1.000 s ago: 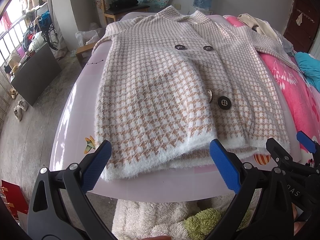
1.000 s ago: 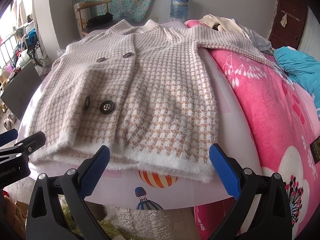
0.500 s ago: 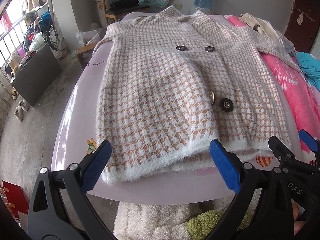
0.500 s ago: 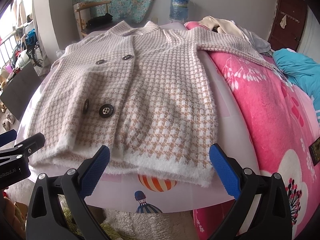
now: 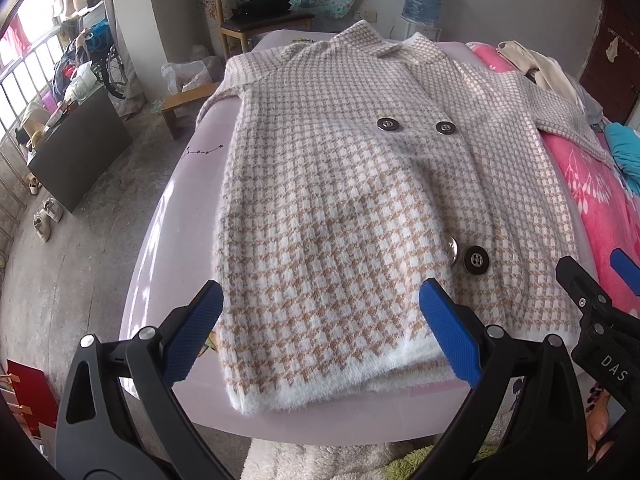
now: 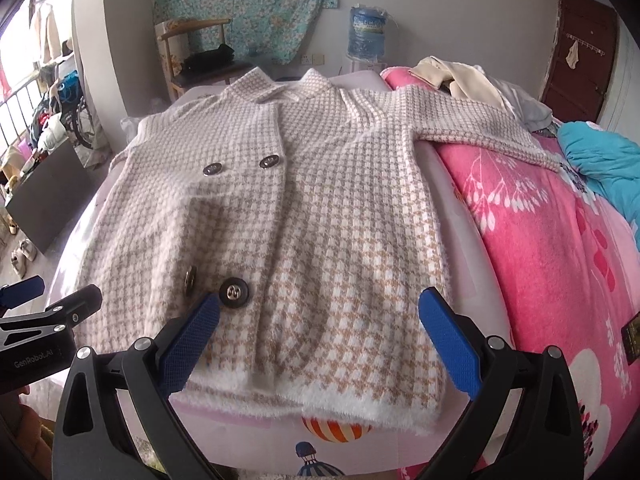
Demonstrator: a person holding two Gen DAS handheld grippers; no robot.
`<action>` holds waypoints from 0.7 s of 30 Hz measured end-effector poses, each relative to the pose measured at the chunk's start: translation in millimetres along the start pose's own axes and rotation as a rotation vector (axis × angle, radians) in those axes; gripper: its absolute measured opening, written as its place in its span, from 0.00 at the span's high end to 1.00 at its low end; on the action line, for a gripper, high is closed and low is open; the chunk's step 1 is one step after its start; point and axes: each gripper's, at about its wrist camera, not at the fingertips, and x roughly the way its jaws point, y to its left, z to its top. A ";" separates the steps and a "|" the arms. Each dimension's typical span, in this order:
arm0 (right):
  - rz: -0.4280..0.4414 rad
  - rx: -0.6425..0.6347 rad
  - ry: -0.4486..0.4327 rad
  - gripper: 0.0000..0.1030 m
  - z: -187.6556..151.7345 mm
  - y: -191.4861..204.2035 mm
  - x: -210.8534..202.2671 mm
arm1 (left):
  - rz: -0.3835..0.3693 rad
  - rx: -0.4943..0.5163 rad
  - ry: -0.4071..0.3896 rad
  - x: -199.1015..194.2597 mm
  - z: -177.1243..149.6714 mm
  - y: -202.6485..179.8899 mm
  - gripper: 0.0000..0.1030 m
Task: Fold large clothes
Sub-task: 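Reach the left tool to the coat sleeve and grasp it, lifting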
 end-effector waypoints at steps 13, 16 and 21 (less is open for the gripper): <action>-0.044 -0.054 -0.028 0.06 49.5 18.2 23.4 | 0.016 -0.034 0.010 23.3 44.0 23.9 0.08; -0.038 -0.069 -0.028 0.06 58.4 21.9 32.0 | 0.020 -0.036 0.014 30.9 53.2 26.4 0.08; 0.004 -0.092 -0.012 0.06 74.2 34.1 51.5 | 0.009 -0.038 -0.005 41.2 64.6 33.7 0.08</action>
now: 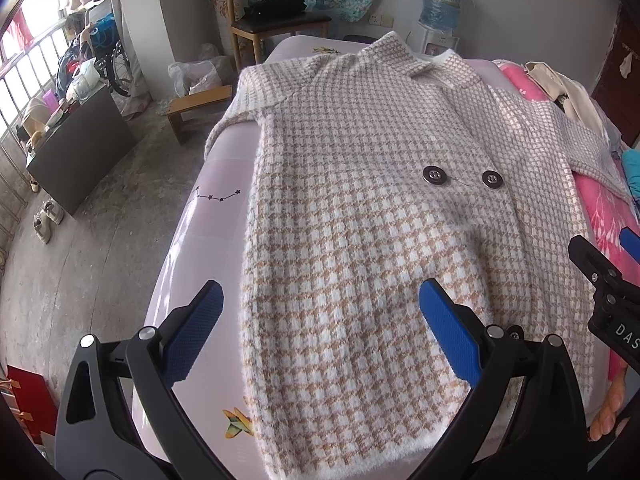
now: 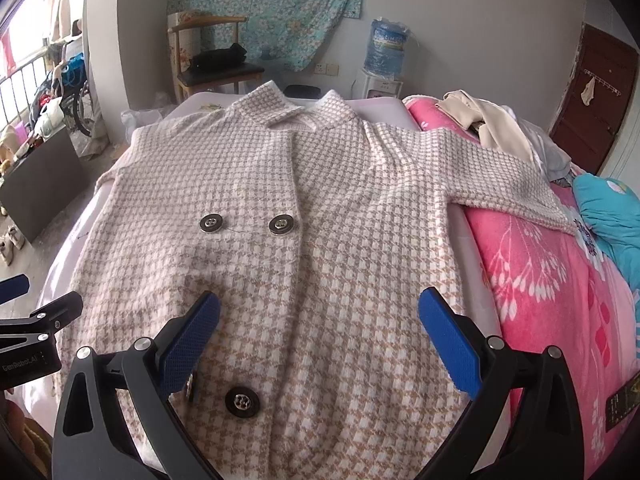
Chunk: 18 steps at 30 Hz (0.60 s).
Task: Fold large clothes
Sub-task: 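Reach the left tool to the coat sleeve and grasp it, lifting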
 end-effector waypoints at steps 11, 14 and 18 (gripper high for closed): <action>0.173 -0.082 -0.028 0.06 29.1 36.4 37.5 | -0.068 0.003 -0.106 23.6 27.0 21.8 0.08; 0.219 -0.089 0.004 0.06 33.8 47.3 54.5 | -0.135 -0.003 -0.141 25.3 30.7 32.9 0.08; 0.261 -0.122 0.035 0.06 33.5 61.4 69.8 | -0.191 -0.060 -0.151 29.2 42.0 52.6 0.08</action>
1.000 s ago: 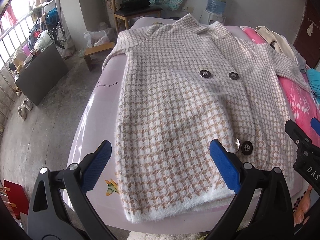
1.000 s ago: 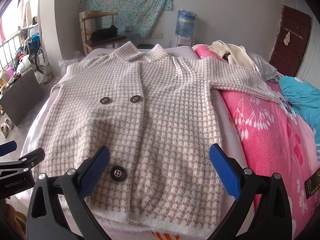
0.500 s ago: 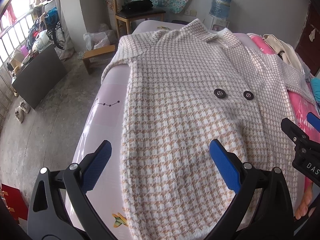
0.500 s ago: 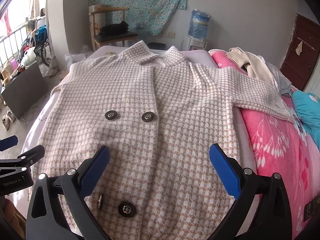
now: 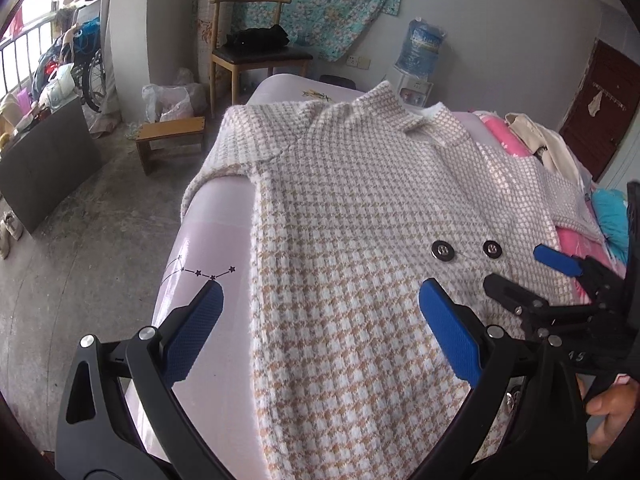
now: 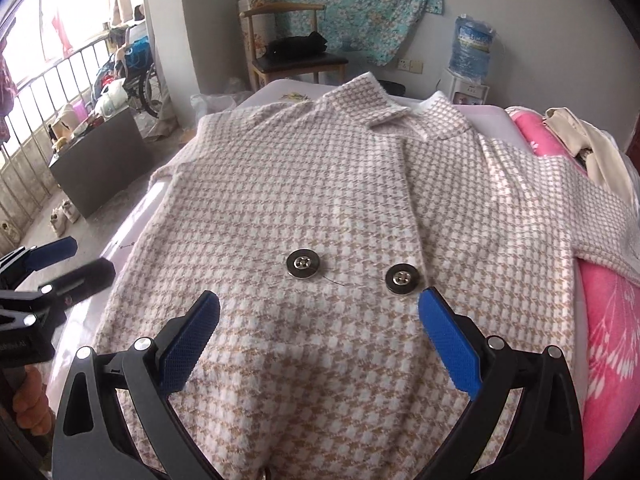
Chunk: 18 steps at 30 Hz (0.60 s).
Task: Fold large clothes
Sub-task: 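Reach the left tool to the coat sleeve and grasp it, lifting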
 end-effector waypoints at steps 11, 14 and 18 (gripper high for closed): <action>0.042 -0.030 0.060 0.06 -2.2 5.7 27.3 | -0.117 -0.435 -0.030 44.6 62.0 132.7 0.08; 0.040 -0.033 0.073 0.06 -1.6 6.3 32.5 | -0.226 -0.671 0.070 91.1 64.1 187.3 0.08; 0.029 -0.033 0.089 0.06 -0.9 7.5 39.4 | -0.392 -0.980 0.194 158.6 45.1 239.2 0.09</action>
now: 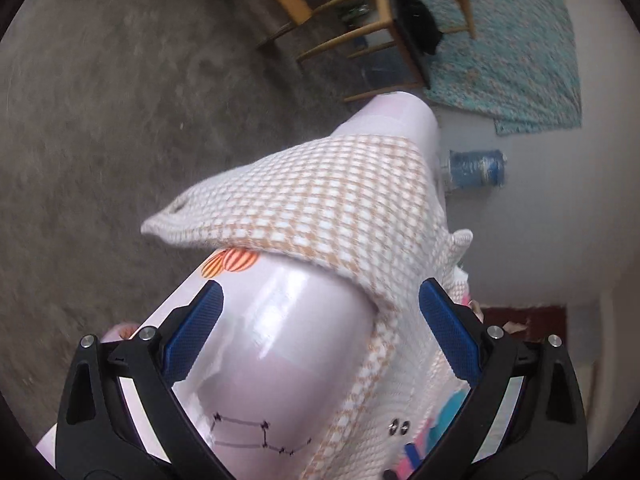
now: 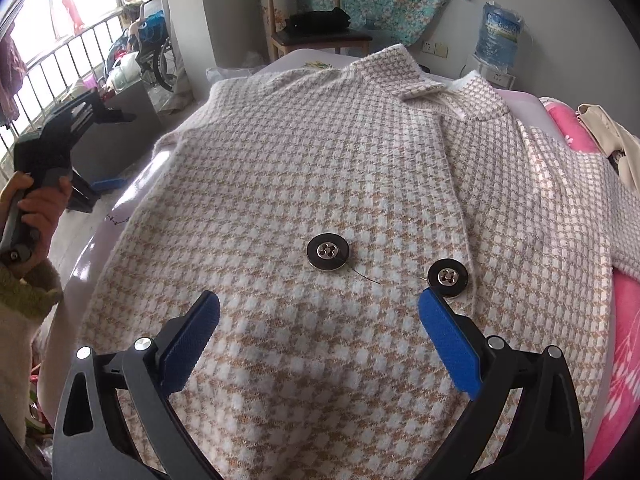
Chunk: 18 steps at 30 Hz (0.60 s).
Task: Fold large clothes
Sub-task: 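Reach the left tool to the coat sleeve and grasp it, lifting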
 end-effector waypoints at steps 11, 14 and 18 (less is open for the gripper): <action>-0.012 0.031 0.039 0.06 4.5 -8.9 20.9 | -0.218 -0.392 0.187 96.7 45.5 79.8 0.09; -0.016 0.031 0.041 0.06 4.5 -10.3 23.0 | -0.195 -0.409 0.190 108.1 58.3 80.1 0.10; -0.018 0.035 0.034 0.06 3.5 -11.5 22.8 | -0.164 -0.426 0.170 112.7 73.7 80.3 0.45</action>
